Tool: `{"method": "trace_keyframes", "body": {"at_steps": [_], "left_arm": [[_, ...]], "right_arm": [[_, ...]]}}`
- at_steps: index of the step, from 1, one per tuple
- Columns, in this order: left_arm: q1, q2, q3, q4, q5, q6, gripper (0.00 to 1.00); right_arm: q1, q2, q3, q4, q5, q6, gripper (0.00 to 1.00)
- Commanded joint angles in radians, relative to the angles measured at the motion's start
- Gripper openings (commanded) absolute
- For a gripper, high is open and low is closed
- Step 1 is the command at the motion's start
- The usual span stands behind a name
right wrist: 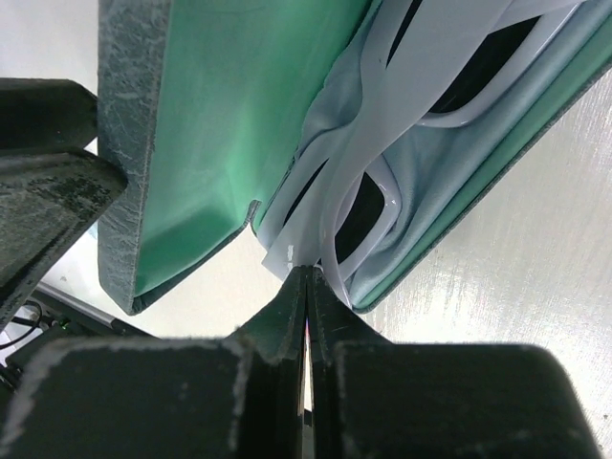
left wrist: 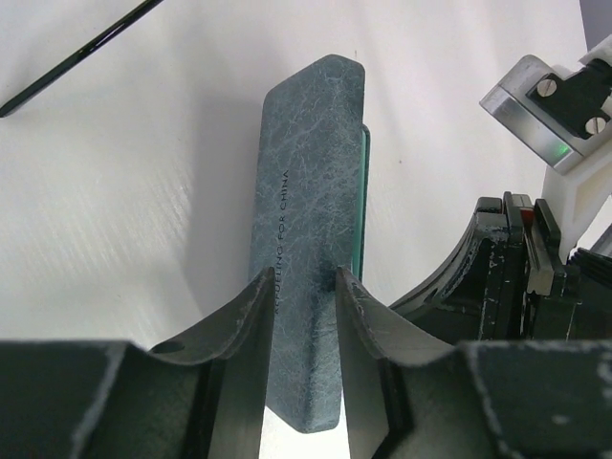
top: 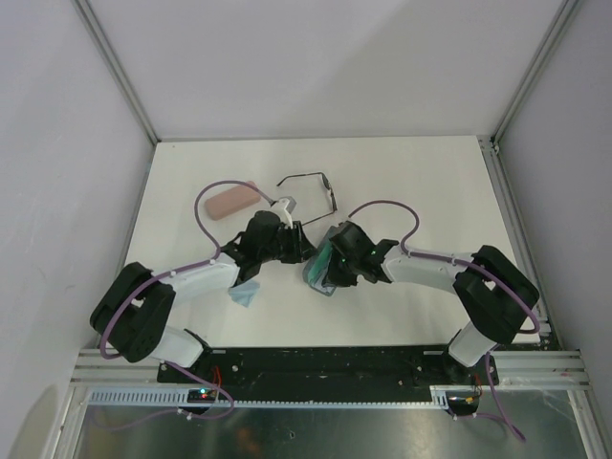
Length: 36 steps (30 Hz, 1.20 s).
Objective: Organize the sunglasses
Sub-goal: Adjust the sunglasses in the sunglasses case, then close the case with sunglasses at the center of the board.
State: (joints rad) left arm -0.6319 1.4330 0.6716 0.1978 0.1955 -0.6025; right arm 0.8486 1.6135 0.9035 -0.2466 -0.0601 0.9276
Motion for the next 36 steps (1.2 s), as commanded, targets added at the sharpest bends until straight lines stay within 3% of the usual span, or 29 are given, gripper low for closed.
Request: {"method": "trace_keyframes", "body": {"at_steps": [1,16,24,30,36], "left_arm": [[-0.011,0.009,0.037,0.004,0.001,0.009,0.36],[-0.048,0.050,0.061,-0.001,-0.003,0.006,0.33],[-0.076,0.074,0.079,-0.005,-0.006,0.009,0.22],[-0.107,0.086,0.090,-0.014,-0.035,0.017,0.18],[-0.114,0.057,0.114,-0.038,-0.057,0.022,0.33]], "right_arm": [[-0.019,-0.007,-0.006,0.034,-0.017,0.000,0.00],[-0.087,-0.015,-0.006,0.035,-0.048,-0.049,0.00],[-0.115,-0.138,-0.006,0.025,-0.079,-0.058,0.00],[-0.188,-0.274,-0.007,-0.079,0.005,-0.100,0.00],[-0.269,-0.299,-0.039,-0.146,0.059,-0.142,0.01]]}}
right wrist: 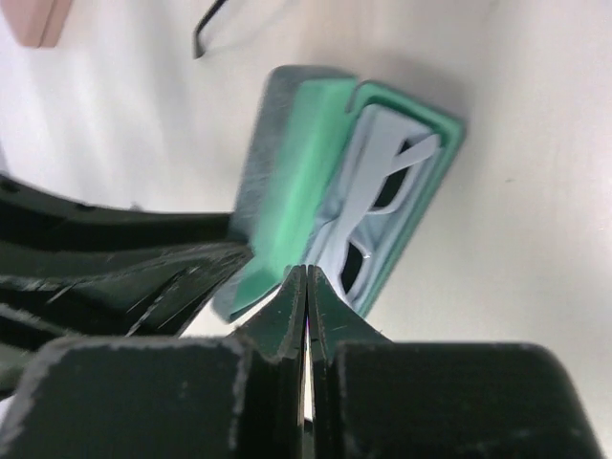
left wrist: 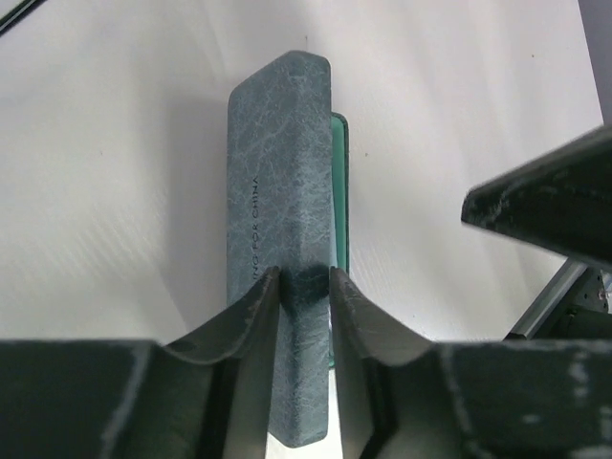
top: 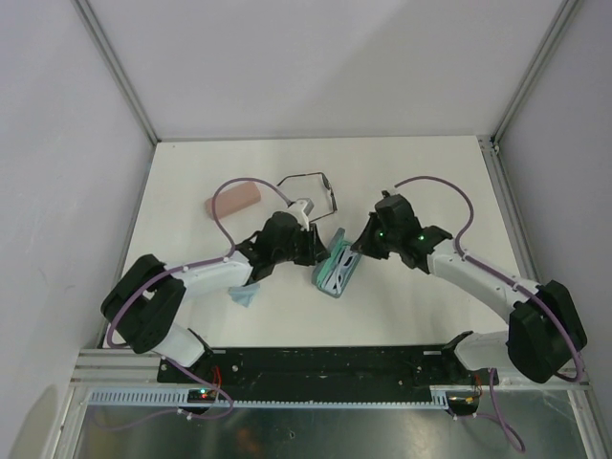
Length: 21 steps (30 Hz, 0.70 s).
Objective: Organize the sunglasses
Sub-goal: Close the case with sunglasses at the center of the board.
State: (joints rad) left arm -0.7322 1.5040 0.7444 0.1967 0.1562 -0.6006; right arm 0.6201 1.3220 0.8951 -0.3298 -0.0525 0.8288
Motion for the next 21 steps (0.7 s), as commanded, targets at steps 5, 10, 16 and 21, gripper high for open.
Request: {"method": "trace_keyframes", "body": {"at_steps": [5,10,16,21], "left_arm": [[-0.013,-0.062,0.060,-0.055,-0.028,0.027,0.40],[-0.002,-0.081,0.063,-0.058,-0.025,0.019,0.36],[0.029,-0.065,0.064,-0.057,0.010,0.003,0.21],[0.031,-0.035,0.069,-0.056,0.013,0.010,0.19]], "right_arm": [[-0.072,0.011,-0.108,0.000,0.035,-0.037,0.02],[-0.069,0.058,-0.149,0.059,0.016,-0.026,0.01],[-0.046,0.135,-0.163,0.114,0.006,-0.014,0.01],[-0.018,0.200,-0.164,0.162,-0.007,0.001,0.00]]}}
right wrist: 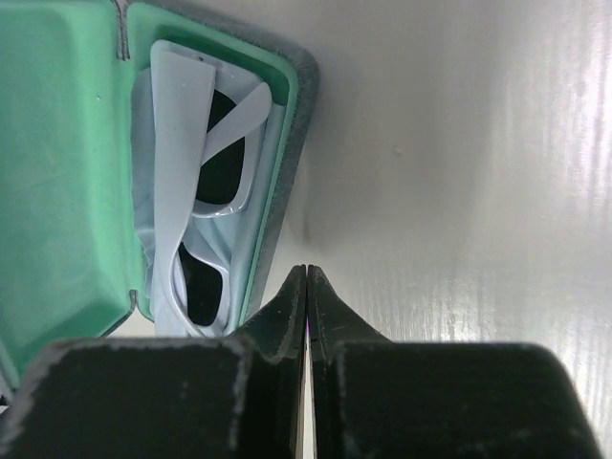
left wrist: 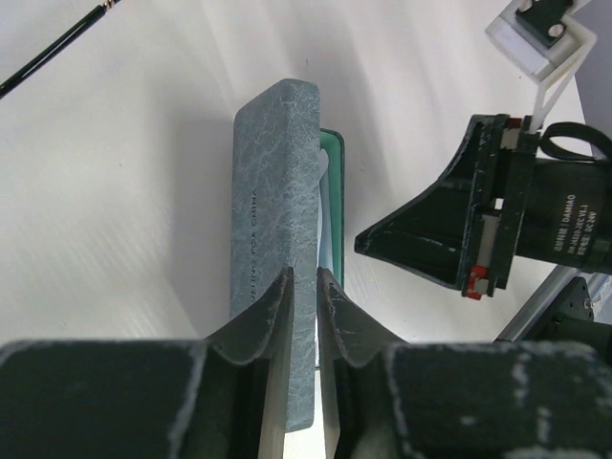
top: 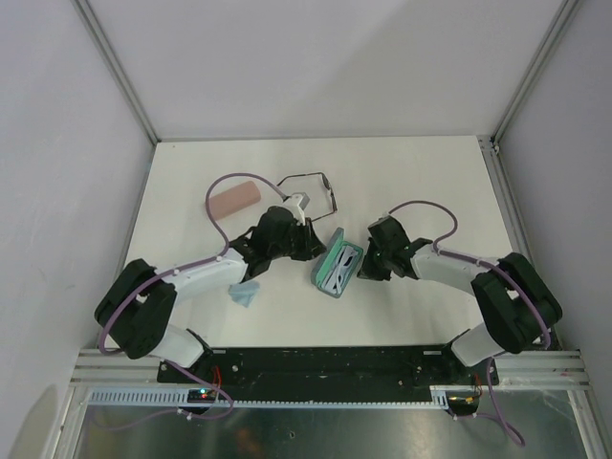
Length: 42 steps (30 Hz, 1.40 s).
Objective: Organize the sunglasses
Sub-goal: Close the case with sunglasses at the center of the board.
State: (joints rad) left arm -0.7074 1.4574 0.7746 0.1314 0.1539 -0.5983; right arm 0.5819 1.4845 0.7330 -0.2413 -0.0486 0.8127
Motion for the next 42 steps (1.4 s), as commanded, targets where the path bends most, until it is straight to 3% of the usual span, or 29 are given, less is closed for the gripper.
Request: {"method": "trace_keyframes", "body": {"at_steps": [1,26,35,42], "left_arm": [[0.006,0.015,0.039,0.010,0.015,0.008,0.19],[-0.027,0.126,0.040,0.034,0.053,0.009,0.11],[-0.135,0.142,-0.059,0.088,0.016,-0.030,0.09],[-0.140,0.116,-0.113,0.110,0.002,-0.036,0.09]], "right_arm": [[0.024,0.048,-0.002,0.082,-0.012,0.022,0.00],[0.056,0.101,-0.001,0.117,-0.004,0.042,0.00],[0.059,0.069,-0.031,0.162,0.045,0.086,0.00],[0.057,-0.010,-0.062,0.137,0.110,0.097,0.00]]}}
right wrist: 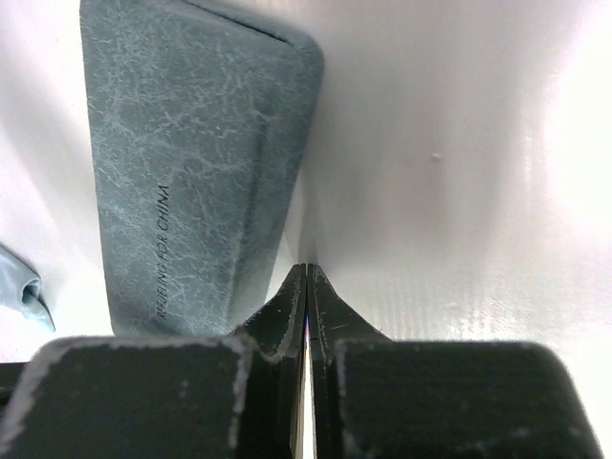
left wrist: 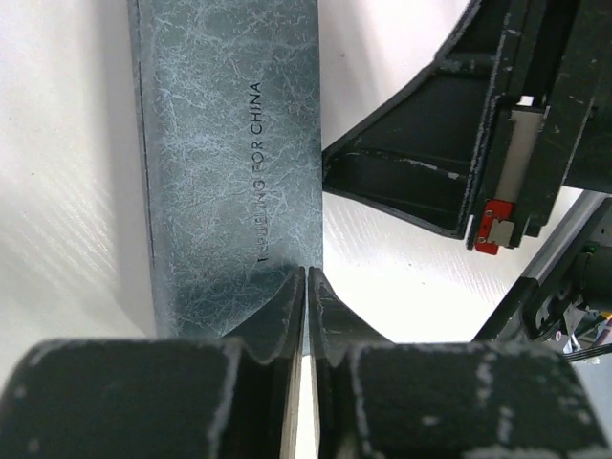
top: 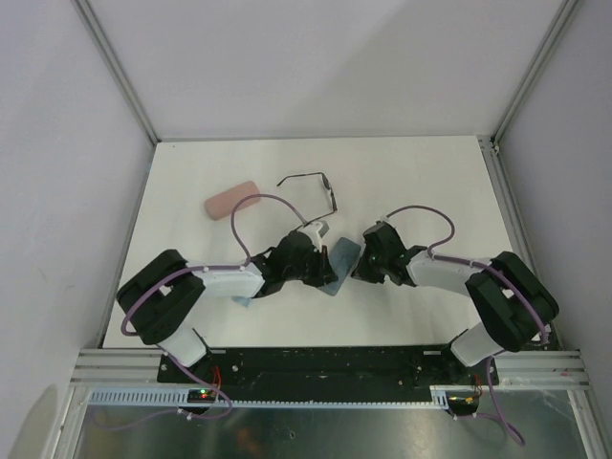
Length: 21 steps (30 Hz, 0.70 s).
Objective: Organize the sunglasses
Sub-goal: Close the case with sunglasses at the center of the board, then move the case with the sunglasses to the center of the board.
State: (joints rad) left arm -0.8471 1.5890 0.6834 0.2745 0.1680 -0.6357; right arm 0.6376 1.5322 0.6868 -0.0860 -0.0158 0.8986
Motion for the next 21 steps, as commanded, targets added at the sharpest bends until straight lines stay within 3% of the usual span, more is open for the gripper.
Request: {"method": "trace_keyframes", "body": {"at_steps": [1,7,13,21], "left_arm": [[0.004,-0.038,-0.017,-0.042,-0.009,0.005,0.09],[0.038,-0.216,0.015,-0.135,-0.021,0.042,0.12],[0.168,-0.431,-0.046,-0.200,0.004,0.047,0.15],[0.353,-0.762,-0.171,-0.301,-0.067,0.034,0.27]], "right_arm": [[0.002,-0.074,-0.016,-0.031,0.084,0.007,0.00],[0.035,-0.193,-0.016,-0.070,0.135,-0.050,0.07],[0.157,-0.244,0.003,0.013,0.061,-0.160,0.07],[0.394,-0.098,0.142,0.046,-0.002,-0.298,0.00]]}}
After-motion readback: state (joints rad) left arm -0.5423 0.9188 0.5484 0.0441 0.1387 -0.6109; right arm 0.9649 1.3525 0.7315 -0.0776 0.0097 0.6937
